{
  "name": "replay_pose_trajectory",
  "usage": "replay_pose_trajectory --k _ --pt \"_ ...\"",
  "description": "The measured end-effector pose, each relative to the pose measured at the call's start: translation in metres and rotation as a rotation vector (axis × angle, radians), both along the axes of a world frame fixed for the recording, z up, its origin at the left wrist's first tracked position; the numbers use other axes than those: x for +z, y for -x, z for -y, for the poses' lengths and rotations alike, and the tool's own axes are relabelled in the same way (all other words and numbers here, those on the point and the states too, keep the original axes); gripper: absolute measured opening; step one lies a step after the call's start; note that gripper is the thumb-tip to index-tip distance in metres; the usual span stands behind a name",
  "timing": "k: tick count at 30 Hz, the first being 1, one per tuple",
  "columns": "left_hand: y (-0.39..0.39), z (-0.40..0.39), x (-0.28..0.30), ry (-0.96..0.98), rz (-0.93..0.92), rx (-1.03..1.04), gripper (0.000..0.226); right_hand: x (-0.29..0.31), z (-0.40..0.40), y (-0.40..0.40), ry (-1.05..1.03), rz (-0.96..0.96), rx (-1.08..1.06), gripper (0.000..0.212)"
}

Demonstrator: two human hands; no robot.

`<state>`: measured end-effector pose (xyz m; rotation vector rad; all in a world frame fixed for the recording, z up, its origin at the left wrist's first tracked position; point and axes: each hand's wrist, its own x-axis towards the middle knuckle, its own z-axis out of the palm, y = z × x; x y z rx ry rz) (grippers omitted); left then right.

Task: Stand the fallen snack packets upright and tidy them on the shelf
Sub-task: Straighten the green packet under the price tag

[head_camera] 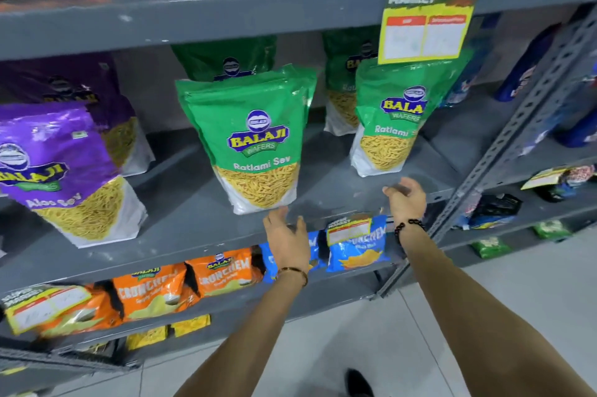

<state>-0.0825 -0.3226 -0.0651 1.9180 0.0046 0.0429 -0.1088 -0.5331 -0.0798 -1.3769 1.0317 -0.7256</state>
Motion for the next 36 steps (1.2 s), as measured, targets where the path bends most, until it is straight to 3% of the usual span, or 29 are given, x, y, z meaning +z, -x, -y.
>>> replay_pose_trajectory --k 7,13,17,20,23,25,30,36 --pt "-0.016 0.050 0.005 0.277 -0.061 0.413 0.054 -0.007 0.076 -0.014 0.060 -0.066 0.208 0.104" --pt "-0.024 0.049 0.003 0.086 -0.048 0.525 0.106 -0.001 0.085 -0.022 0.130 -0.073 0.484 0.123" --pt "-0.027 0.046 -0.001 -0.013 -0.059 0.535 0.106 0.006 0.078 -0.029 0.199 -0.025 0.499 0.116" --pt "-0.012 0.059 -0.005 0.049 -0.056 0.542 0.077 0.007 0.076 -0.032 0.192 -0.026 0.481 0.113" --pt "0.005 0.095 -0.009 0.169 -0.054 0.366 0.051 0.008 0.078 -0.031 0.192 -0.052 0.482 0.111" --pt "0.006 0.122 -0.006 0.261 -0.150 0.166 0.044 0.008 0.081 -0.028 0.209 -0.050 0.487 0.104" --pt "-0.017 0.166 0.003 0.188 -0.348 -0.233 0.049 0.007 0.093 -0.024 0.217 -0.056 0.547 0.072" --pt "-0.027 0.173 -0.003 0.078 -0.339 -0.256 0.051 0.010 0.108 -0.021 0.197 -0.052 0.632 0.059"
